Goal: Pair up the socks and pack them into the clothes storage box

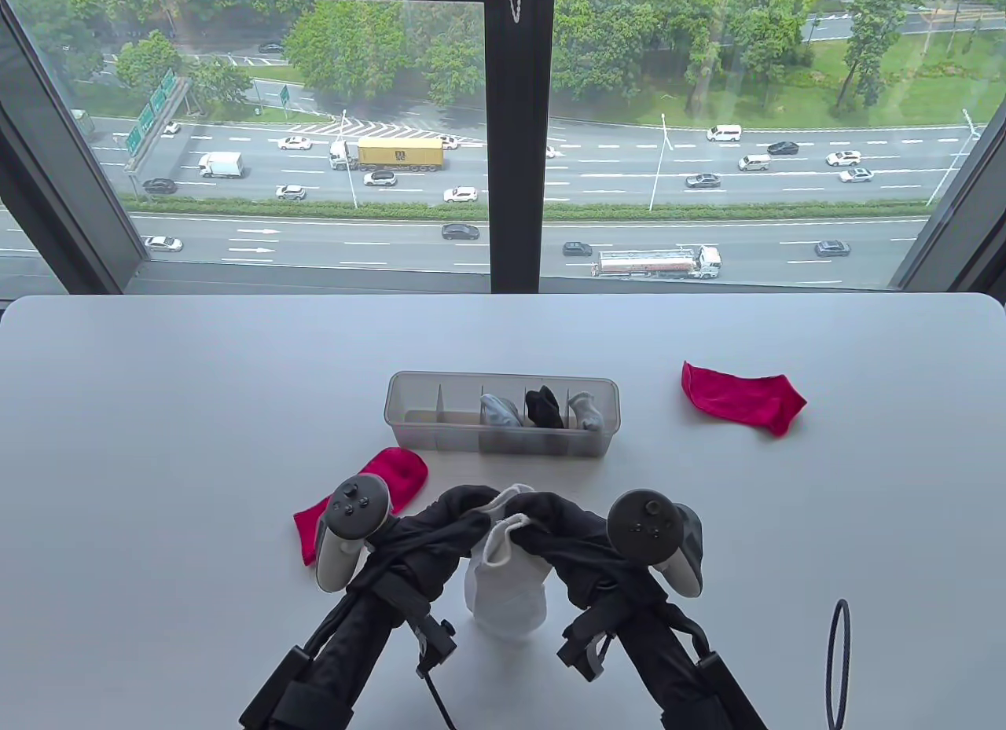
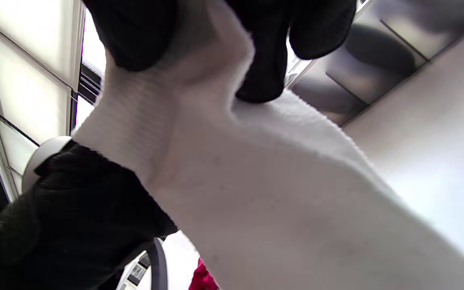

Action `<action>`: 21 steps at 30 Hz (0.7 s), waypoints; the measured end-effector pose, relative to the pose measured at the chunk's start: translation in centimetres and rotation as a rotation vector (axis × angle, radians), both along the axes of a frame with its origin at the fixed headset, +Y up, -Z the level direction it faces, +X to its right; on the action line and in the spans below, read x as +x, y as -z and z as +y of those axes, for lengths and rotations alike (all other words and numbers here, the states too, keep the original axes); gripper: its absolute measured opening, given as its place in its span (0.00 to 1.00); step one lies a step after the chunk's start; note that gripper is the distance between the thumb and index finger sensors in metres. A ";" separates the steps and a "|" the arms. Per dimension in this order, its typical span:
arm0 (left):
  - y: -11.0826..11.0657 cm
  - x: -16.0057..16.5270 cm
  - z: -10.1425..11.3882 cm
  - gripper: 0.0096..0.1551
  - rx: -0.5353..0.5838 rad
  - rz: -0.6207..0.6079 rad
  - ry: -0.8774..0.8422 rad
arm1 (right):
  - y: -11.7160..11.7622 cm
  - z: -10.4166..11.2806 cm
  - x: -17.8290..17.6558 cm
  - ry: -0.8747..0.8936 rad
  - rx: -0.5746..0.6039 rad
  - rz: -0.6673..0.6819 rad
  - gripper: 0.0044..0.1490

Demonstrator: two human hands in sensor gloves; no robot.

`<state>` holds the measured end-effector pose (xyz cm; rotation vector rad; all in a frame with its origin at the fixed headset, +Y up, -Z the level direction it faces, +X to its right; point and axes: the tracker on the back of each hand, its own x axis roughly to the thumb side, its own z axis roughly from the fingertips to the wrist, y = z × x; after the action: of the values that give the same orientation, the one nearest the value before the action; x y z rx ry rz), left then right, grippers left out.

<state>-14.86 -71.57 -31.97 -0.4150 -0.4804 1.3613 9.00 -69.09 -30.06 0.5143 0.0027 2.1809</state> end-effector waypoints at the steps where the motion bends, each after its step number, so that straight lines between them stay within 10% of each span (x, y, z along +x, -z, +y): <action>1: -0.1 0.1 0.0 0.24 -0.001 -0.010 -0.016 | -0.1 0.0 0.1 -0.001 0.018 -0.012 0.26; 8: -1.1 1.7 0.5 0.46 0.063 -0.126 0.013 | -0.9 0.5 0.1 0.007 0.096 -0.139 0.27; 14: -1.6 1.7 1.9 0.25 0.237 0.123 0.122 | -0.5 0.6 0.4 -0.038 0.094 -0.125 0.37; 18: -1.6 1.1 2.2 0.23 0.220 0.053 0.119 | 0.8 0.4 1.3 -0.178 -0.095 0.192 0.58; 21: -1.5 1.0 2.6 0.24 0.265 0.086 0.219 | 0.8 0.0 1.9 0.003 -0.042 -0.006 0.27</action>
<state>-13.86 -69.02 -30.52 -0.1842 -0.5209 1.0826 10.95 -69.13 -30.83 0.4832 0.0441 2.1749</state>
